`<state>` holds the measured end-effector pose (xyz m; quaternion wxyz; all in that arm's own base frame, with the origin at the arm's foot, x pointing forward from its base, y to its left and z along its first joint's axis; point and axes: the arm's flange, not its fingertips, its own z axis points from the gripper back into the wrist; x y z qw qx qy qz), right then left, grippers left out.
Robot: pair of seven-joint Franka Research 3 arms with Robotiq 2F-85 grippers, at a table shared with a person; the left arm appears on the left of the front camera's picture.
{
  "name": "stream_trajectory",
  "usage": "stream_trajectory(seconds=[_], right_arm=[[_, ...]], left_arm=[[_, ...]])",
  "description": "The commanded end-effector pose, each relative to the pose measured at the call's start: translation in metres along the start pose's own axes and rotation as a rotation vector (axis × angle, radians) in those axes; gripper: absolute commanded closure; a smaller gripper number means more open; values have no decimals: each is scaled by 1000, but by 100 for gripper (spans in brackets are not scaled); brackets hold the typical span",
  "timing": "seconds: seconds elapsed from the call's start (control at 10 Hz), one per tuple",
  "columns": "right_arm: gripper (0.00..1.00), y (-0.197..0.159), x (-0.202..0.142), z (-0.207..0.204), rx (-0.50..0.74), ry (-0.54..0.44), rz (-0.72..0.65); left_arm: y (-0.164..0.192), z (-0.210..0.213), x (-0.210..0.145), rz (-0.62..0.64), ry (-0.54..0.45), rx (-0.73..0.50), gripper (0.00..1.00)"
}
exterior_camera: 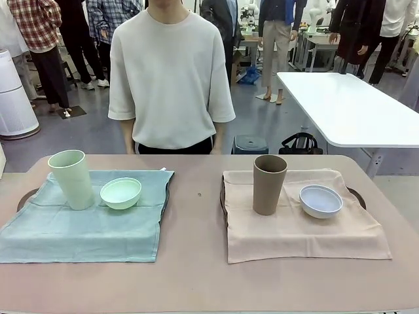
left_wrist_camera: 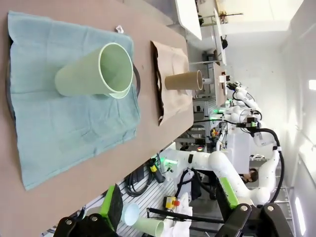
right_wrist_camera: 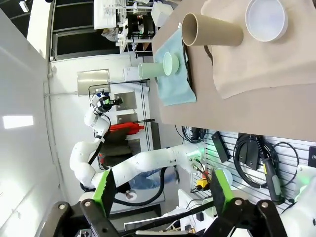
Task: Set up a tray with a mat and arrange the tableware.
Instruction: Place the Picnic Bowl and Reusable plastic cup back onto the Handle tray in front of the human's position.
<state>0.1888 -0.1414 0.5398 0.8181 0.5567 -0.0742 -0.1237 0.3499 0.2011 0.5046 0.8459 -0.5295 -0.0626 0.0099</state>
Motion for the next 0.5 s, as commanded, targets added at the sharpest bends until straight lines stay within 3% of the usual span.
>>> stream_trajectory(seconds=[0.0, 0.4], right_arm=[[0, -1, 0, 1, 9, 10, 15], [0, -1, 0, 1, 9, 10, 15]], left_arm=[[-1, 2, 0, -9, -1, -20, 0], [-1, 2, 0, -9, -1, -20, 0]])
